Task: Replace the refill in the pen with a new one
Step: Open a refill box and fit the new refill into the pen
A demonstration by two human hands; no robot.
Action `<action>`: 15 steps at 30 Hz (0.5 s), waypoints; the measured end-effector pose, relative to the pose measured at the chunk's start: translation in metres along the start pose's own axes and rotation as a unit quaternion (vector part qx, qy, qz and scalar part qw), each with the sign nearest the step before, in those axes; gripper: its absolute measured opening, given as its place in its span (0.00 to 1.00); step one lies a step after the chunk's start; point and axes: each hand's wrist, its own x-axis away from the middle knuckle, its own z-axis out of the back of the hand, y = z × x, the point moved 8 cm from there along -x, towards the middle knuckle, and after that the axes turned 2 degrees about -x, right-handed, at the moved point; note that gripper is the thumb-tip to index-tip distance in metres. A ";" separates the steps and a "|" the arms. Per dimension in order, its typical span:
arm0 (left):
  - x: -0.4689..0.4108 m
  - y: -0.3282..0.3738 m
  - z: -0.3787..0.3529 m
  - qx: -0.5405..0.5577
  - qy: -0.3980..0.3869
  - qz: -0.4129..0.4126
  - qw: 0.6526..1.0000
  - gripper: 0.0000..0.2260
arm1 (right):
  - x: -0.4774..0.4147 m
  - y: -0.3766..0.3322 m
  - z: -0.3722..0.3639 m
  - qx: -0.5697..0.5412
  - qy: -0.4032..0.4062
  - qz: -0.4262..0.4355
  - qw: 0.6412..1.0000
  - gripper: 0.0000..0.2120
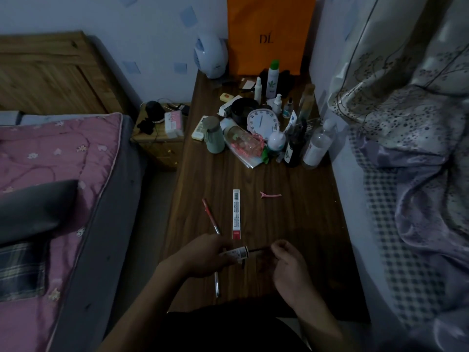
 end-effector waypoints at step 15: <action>-0.008 -0.024 -0.029 0.212 0.068 0.027 0.975 0.09 | -0.025 -0.030 0.050 -0.140 0.134 0.010 0.981 0.09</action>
